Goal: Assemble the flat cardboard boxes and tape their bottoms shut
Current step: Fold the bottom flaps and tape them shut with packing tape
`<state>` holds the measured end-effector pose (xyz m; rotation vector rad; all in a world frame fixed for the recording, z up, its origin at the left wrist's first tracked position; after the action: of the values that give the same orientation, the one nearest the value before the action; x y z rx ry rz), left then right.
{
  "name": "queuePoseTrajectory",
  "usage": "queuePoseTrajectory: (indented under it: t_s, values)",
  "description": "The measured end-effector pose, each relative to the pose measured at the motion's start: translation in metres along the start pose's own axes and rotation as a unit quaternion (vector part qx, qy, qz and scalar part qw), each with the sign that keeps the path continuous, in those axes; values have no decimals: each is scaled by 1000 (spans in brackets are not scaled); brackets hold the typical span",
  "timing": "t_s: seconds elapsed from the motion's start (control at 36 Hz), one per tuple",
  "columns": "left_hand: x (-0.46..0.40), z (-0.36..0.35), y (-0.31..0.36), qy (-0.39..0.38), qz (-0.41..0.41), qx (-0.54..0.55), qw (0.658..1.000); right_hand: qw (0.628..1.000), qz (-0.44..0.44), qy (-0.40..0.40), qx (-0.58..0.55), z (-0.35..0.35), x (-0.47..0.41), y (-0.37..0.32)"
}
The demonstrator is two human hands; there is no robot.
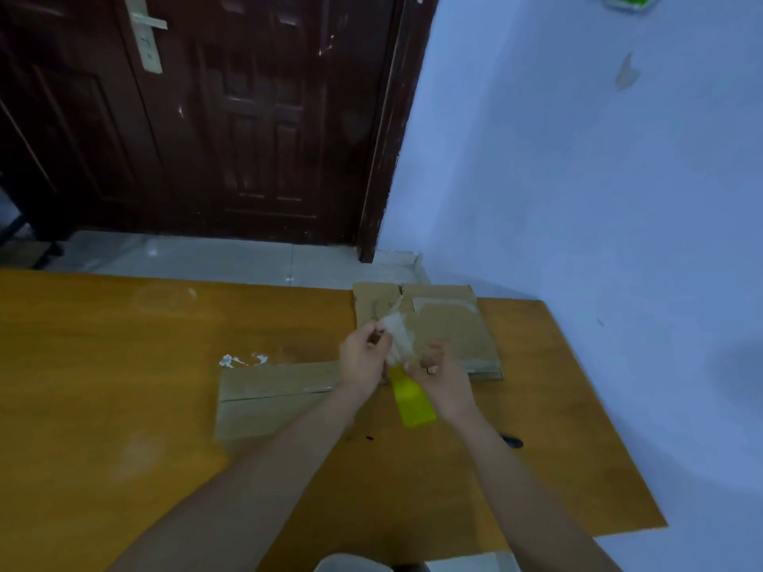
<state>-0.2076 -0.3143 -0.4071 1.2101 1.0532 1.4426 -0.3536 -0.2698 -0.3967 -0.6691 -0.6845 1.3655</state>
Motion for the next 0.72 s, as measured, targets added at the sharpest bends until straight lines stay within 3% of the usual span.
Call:
queuePoseTrajectory:
  t_s: [0.14,0.28,0.53,0.72]
  values:
    - [1,9,15,-19,18,46,999,991,18,-80,-103,-8,24,-7]
    - [-7,4,13,-37,81,80,993,984,63,-131,-105,-6,47,-16]
    - [-1,-9,29,-65,85,56,993,980,146,-72,-111,26,62,-39]
    - [17,-12,23,-30,60,22,997,983,108,-28,-148,29,80,-22]
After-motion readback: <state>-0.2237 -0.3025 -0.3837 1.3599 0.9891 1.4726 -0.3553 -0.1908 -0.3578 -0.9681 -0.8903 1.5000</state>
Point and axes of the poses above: each hand's wrist, its own x-axis away from the middle knuckle, its own z-axis out of the back of the hand, y = z × x, the point moved 9 cm from there along -x, towards the middle knuckle, and after that the axes turned 8 degrees about z, right-handed, at the moved point
